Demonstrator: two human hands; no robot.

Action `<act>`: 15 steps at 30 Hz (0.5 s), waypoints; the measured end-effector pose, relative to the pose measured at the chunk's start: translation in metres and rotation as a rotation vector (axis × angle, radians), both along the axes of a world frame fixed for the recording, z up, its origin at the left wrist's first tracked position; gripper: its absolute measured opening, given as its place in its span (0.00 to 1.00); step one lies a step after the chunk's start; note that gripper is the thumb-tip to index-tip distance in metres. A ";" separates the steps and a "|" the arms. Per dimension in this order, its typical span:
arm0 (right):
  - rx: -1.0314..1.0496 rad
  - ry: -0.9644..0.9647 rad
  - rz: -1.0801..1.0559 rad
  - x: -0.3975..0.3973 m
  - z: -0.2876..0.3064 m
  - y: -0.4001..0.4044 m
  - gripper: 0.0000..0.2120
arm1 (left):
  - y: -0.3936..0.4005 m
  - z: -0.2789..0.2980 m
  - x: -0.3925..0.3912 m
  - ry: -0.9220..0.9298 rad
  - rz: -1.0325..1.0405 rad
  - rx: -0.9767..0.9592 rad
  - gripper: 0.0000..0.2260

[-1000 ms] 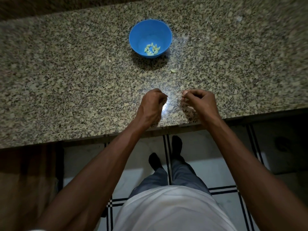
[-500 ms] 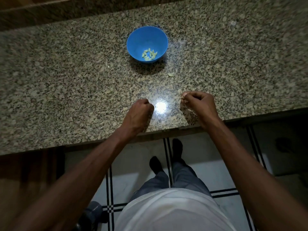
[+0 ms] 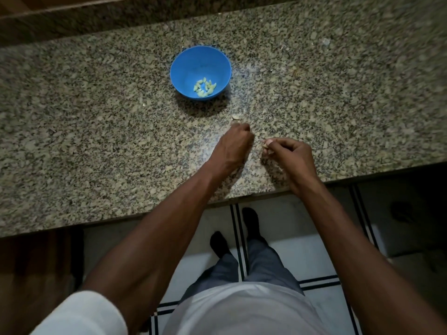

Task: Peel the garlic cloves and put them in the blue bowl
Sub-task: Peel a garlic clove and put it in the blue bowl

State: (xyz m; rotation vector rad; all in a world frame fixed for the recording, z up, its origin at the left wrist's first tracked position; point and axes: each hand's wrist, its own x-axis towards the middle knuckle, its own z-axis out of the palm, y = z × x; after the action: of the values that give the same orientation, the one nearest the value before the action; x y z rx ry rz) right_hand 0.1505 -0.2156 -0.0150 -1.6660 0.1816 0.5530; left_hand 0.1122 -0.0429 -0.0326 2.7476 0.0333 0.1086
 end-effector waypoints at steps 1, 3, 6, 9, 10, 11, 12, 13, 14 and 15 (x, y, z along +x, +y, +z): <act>-0.003 0.004 0.003 0.004 -0.001 -0.002 0.06 | 0.001 -0.004 -0.010 -0.004 -0.057 0.026 0.07; -0.009 0.007 0.018 0.010 -0.001 -0.003 0.06 | 0.005 -0.010 -0.037 -0.012 -0.139 0.046 0.07; -0.014 0.019 0.062 0.013 -0.001 0.006 0.07 | 0.012 -0.020 -0.069 -0.015 -0.182 0.087 0.04; 0.005 0.035 0.102 0.013 0.002 0.026 0.07 | 0.011 -0.028 -0.079 -0.003 -0.146 0.128 0.05; -0.003 0.029 0.137 0.013 0.003 0.034 0.06 | 0.011 -0.027 -0.079 0.008 -0.085 0.127 0.05; -0.014 0.018 0.181 0.014 0.001 0.041 0.06 | 0.015 -0.026 -0.079 0.018 -0.006 0.126 0.06; -0.015 0.012 0.221 0.015 0.000 0.049 0.05 | 0.021 -0.024 -0.079 0.025 0.096 0.121 0.07; -0.012 0.017 0.258 0.015 -0.001 0.055 0.05 | 0.028 -0.022 -0.081 0.023 0.234 0.099 0.06; 0.000 0.031 0.292 0.014 -0.002 0.062 0.06 | 0.036 -0.020 -0.084 0.005 0.400 0.038 0.05; 0.010 0.045 0.331 0.012 -0.003 0.071 0.06 | 0.047 -0.017 -0.088 -0.029 0.586 -0.058 0.05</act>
State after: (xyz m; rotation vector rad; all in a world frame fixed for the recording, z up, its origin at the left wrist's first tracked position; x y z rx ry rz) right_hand 0.1629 -0.1446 -0.0182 -1.6844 -0.0666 0.8388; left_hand 0.0237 0.0041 -0.0492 2.5903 0.8172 0.2985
